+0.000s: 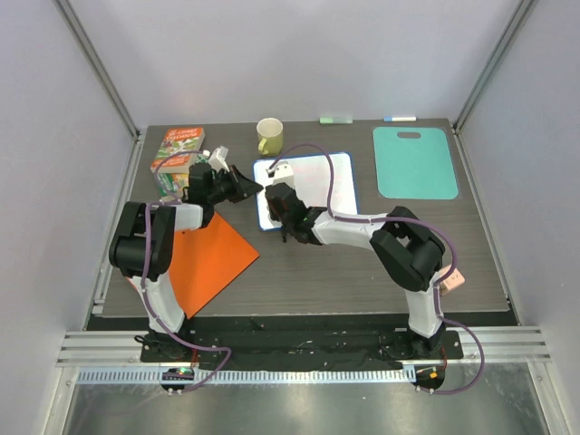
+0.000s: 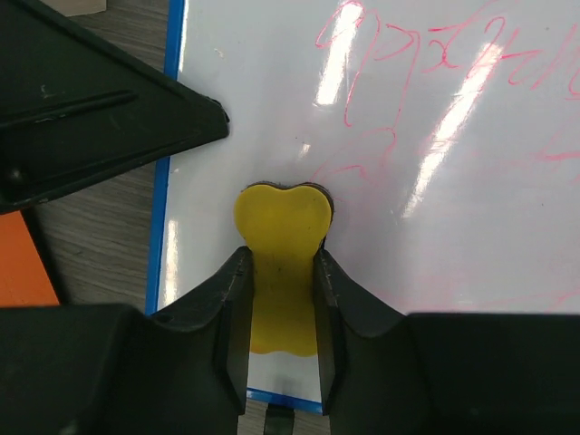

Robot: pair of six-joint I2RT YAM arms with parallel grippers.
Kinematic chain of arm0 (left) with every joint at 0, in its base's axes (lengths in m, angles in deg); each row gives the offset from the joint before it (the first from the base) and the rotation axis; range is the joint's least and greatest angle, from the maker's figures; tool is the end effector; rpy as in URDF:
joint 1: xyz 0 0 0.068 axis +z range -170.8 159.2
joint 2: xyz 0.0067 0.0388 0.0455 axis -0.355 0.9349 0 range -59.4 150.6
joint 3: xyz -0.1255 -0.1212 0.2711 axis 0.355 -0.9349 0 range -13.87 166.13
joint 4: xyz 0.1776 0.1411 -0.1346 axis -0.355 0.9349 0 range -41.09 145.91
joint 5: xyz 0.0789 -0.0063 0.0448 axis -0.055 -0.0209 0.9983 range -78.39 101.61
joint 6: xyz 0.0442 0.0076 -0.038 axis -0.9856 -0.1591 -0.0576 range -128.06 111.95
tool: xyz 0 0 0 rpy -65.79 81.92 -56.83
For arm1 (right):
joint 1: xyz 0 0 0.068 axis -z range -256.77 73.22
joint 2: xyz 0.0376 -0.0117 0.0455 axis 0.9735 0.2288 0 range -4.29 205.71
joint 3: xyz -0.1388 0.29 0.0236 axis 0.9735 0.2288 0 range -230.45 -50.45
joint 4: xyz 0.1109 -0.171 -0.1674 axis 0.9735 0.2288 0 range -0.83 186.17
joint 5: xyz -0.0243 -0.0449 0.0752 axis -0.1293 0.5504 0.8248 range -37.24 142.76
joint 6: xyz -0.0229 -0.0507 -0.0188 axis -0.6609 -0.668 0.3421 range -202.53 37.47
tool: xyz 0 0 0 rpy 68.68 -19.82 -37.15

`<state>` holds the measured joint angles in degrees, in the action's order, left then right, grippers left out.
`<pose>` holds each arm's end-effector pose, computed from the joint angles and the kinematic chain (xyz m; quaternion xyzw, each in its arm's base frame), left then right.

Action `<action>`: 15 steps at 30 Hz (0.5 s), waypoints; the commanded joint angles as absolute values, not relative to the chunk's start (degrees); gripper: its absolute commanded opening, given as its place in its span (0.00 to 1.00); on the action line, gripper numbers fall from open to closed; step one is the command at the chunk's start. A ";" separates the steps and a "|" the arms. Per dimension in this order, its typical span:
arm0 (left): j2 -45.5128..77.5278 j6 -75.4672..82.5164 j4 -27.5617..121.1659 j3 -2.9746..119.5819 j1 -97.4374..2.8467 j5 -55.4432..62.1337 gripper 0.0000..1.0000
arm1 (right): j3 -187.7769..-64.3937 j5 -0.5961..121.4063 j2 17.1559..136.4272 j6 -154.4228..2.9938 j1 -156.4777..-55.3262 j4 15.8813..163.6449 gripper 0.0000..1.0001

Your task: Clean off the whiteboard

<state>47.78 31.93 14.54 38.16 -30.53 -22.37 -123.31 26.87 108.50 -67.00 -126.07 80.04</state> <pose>0.3960 -0.0920 0.2068 -0.0452 0.8032 -0.4465 0.3917 0.3184 0.3417 0.2336 -0.1402 0.8430 0.0935 0.5108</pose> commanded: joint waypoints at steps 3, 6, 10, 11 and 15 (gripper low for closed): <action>49.41 23.41 20.96 36.32 -32.40 -17.22 0.00 | -118.75 11.83 108.40 -58.28 -123.72 90.13 0.01; 49.50 23.50 21.04 36.41 -32.31 -17.13 0.00 | -115.06 10.76 104.35 -56.87 -119.24 89.43 0.01; 49.41 23.50 21.04 36.32 -32.31 -16.87 0.00 | -111.28 10.32 101.27 -54.67 -114.84 90.48 0.01; 49.41 23.50 21.04 36.41 -32.31 -16.96 0.00 | -110.92 10.05 100.92 -53.71 -113.96 91.44 0.01; 49.50 23.58 21.04 36.49 -32.40 -17.13 0.00 | -109.43 13.47 99.69 -51.94 -112.02 92.34 0.01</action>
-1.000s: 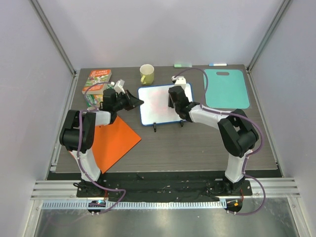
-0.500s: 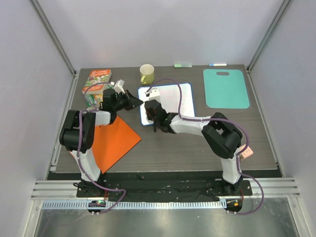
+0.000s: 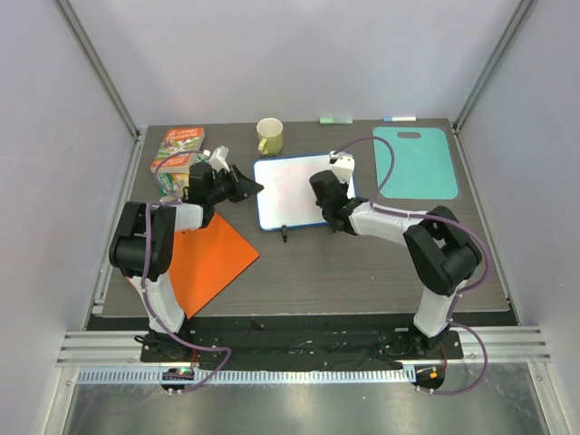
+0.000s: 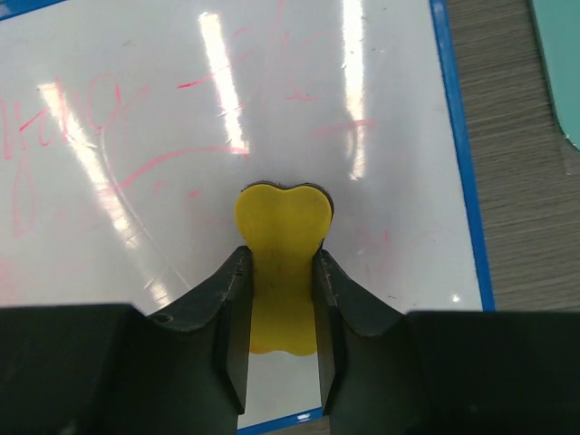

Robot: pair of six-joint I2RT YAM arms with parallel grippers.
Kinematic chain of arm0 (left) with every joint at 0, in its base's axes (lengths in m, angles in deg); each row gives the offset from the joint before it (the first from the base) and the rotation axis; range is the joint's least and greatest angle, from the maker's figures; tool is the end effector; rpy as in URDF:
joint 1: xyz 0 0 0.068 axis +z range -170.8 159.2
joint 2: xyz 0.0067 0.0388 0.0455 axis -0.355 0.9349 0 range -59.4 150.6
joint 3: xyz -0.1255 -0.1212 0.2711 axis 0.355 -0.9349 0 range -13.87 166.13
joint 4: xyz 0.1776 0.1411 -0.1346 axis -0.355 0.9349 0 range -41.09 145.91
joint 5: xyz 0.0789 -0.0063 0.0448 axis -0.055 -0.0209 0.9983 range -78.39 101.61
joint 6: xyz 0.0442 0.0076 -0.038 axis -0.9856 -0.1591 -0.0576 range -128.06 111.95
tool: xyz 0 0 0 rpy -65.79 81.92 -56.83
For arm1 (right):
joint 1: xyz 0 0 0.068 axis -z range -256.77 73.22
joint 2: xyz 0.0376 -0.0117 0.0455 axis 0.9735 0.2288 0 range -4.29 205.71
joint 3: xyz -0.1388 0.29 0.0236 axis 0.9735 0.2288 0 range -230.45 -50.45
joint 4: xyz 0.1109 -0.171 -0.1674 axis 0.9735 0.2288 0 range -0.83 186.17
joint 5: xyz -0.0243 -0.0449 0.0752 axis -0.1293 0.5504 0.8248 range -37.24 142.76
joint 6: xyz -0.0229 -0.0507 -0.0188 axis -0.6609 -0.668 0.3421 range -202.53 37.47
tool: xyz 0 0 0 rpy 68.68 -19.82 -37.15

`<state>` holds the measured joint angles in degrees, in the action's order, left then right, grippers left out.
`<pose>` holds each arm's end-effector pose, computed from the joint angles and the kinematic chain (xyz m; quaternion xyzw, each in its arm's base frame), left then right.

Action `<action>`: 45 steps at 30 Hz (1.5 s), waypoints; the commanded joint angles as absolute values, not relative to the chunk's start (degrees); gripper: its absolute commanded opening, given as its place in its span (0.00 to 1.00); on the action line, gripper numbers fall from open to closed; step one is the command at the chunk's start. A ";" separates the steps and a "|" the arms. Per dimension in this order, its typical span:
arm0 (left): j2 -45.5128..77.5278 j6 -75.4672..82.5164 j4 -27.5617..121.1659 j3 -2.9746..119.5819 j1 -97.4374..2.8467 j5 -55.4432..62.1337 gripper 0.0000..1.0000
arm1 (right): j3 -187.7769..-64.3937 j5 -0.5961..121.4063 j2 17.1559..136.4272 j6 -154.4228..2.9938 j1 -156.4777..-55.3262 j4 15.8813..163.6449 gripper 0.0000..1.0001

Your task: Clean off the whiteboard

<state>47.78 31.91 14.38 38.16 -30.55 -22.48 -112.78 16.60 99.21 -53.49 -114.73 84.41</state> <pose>0.3960 -0.0922 0.2071 -0.0439 0.8025 -0.4474 0.3924 0.3359 0.2303 0.2377 0.0736 0.8569 0.0054 0.5102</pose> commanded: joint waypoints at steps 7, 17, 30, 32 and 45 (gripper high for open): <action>49.67 23.50 21.22 36.67 -32.40 -17.31 0.00 | -112.41 26.66 103.72 -55.02 -118.60 86.79 0.01; 49.94 23.59 21.57 36.94 -32.40 -17.22 0.00 | -118.66 17.54 110.06 -44.22 -125.91 99.00 0.01; 50.20 23.59 22.10 37.37 -32.31 -17.13 0.00 | -108.11 5.75 98.72 -38.49 -112.19 104.10 0.01; 50.29 23.59 22.10 37.46 -32.40 -17.13 0.00 | -108.63 7.23 99.33 -38.58 -112.19 104.37 0.01; 50.46 23.59 22.36 37.64 -32.40 -17.40 0.00 | -119.78 22.43 110.40 -40.61 -125.81 98.57 0.01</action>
